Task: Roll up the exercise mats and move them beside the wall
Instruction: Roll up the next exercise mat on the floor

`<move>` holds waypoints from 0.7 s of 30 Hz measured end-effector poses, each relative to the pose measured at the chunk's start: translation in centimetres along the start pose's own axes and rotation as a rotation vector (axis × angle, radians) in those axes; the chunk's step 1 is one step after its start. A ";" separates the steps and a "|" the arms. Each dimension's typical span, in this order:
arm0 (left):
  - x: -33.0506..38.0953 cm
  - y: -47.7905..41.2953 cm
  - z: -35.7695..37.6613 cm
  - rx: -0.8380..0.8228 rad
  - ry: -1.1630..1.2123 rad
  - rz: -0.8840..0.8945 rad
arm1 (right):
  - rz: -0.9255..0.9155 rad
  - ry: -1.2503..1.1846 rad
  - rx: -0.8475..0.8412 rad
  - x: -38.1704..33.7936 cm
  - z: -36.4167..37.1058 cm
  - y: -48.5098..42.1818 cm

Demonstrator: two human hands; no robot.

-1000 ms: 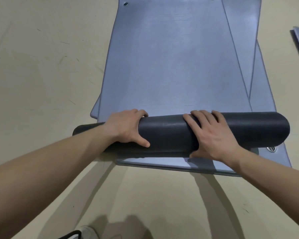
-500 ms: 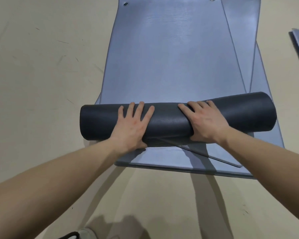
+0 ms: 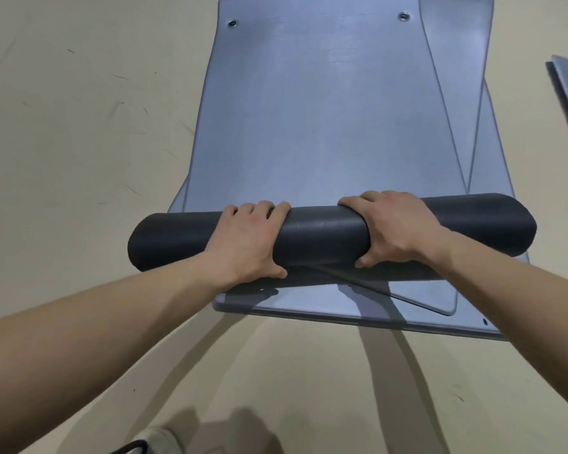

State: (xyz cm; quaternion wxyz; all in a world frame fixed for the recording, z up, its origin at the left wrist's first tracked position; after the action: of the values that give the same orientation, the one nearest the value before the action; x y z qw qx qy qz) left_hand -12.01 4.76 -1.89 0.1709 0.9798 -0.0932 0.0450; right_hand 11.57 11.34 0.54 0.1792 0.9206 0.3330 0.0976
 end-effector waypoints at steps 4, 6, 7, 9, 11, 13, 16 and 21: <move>-0.8 -1.6 -1.5 -0.028 0.062 0.002 | 0.068 -0.004 -0.046 0.5 -1.1 -1.3; -1.1 -2.0 -2.2 -0.044 0.076 0.007 | 0.078 0.004 -0.097 0.5 -1.9 -1.5; -1.2 -2.0 -2.3 -0.069 0.092 0.005 | 0.066 0.007 -0.134 0.5 -2.3 -1.7; -1.6 -2.0 -2.0 -0.198 0.157 -0.001 | 0.048 -0.067 -0.226 0.4 -2.8 -1.8; -2.0 -1.9 -2.0 -0.319 0.204 -0.006 | 0.023 -0.123 -0.253 0.0 -2.2 -1.6; -2.5 -2.3 -2.2 -0.366 0.263 -0.021 | -0.004 -0.062 -0.055 -0.8 -1.2 -0.8; -2.7 -2.6 -3.0 -0.384 0.287 -0.049 | -0.006 0.110 0.247 -2.6 2.0 1.5; 0.6 1.7 0.8 0.107 -0.061 0.039 | -0.003 0.136 0.221 -2.0 2.8 -0.5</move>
State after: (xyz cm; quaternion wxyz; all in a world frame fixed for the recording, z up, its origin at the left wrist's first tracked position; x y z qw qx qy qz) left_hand -11.70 2.81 -2.03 0.1143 0.9865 -0.1149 0.0233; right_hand 10.57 9.66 -2.31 0.0539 0.9255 0.3544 0.1221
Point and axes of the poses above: each hand's wrist, its own y-axis away from the middle knuckle, its own z-axis out of the palm, x = y × z, the point moved 2 cm from there along -y, towards the middle knuckle, and after that the axes turned 5 degrees about y, right-handed, at the moved point
